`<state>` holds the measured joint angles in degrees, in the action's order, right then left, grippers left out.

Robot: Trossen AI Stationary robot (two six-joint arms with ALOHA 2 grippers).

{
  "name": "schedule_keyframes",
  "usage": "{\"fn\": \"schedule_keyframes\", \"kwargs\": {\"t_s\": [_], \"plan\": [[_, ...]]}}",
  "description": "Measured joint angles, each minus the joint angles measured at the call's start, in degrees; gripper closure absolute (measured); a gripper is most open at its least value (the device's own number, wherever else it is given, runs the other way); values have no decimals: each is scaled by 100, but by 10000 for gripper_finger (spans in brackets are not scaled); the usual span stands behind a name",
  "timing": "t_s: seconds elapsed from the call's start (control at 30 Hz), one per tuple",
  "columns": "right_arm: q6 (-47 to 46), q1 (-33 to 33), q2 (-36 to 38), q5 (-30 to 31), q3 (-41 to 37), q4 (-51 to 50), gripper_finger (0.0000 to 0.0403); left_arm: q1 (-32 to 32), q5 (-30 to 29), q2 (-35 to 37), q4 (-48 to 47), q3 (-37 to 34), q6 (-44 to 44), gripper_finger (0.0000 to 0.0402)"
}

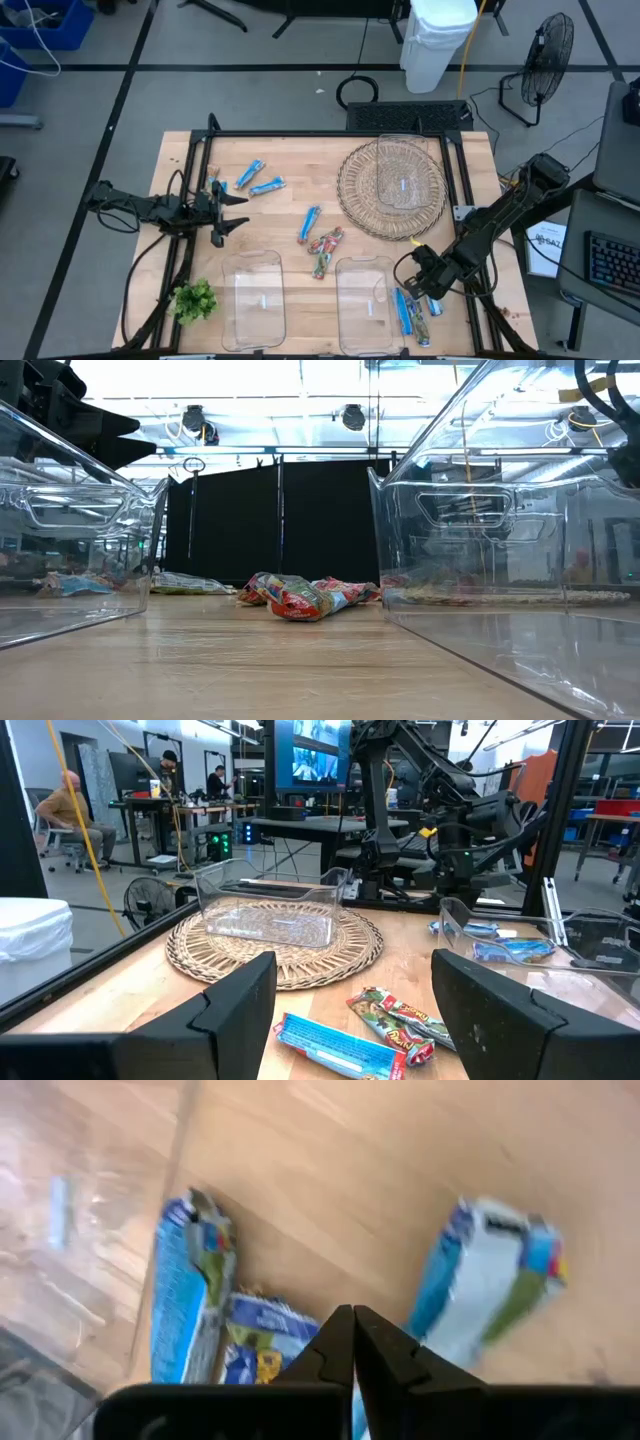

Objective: Pick and place Granola Bars by type
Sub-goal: Put the right blue granola bar into the top transparent bin

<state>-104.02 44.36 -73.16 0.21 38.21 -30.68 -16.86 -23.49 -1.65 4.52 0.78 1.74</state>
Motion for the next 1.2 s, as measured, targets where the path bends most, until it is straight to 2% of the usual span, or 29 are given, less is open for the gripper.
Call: {"fn": "schedule_keyframes", "kwargs": {"t_s": [0.1,0.27,0.37,0.47,0.7,1.0,1.2], "plan": [[231,-39,53,16,-165,357,359,0,0,0,0,-1,0,135],[275,-157,159,-85,-249,404,274,0,0,0,0,-1,1,135],[136,-345,385,-679,-249,372,229,2,0,2,0,-1,0,135],[-158,-417,583,-936,-249,222,207,1,0,0,0,0,0,135],[-307,-457,700,-1395,-249,-709,210,2,0,0,0,0,2,135],[-292,-459,516,-971,-249,-653,214,0,0,1,0,0,0,135],[-292,-459,354,-933,-417,-558,216,1,0,2,0,0,2,135]]}}
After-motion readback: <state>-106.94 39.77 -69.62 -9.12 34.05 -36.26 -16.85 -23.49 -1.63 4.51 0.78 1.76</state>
